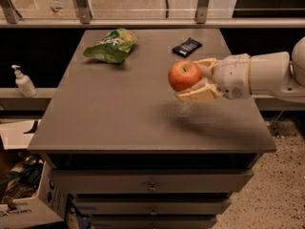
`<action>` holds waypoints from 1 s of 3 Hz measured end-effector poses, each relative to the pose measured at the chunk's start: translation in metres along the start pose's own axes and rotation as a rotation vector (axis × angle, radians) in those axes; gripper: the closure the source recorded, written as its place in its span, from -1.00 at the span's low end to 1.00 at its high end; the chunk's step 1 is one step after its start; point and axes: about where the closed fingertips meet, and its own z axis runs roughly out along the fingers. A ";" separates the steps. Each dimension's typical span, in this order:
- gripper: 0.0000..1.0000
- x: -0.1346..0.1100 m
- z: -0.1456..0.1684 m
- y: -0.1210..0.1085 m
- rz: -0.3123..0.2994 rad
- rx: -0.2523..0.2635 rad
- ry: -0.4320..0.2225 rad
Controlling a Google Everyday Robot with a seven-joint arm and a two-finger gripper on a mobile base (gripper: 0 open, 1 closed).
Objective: Move apple near rxbar blueberry
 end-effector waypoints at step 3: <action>1.00 0.036 -0.080 -0.083 0.090 0.311 -0.013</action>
Offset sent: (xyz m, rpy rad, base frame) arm 0.0394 -0.1220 0.0283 0.0942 -0.0966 -0.3380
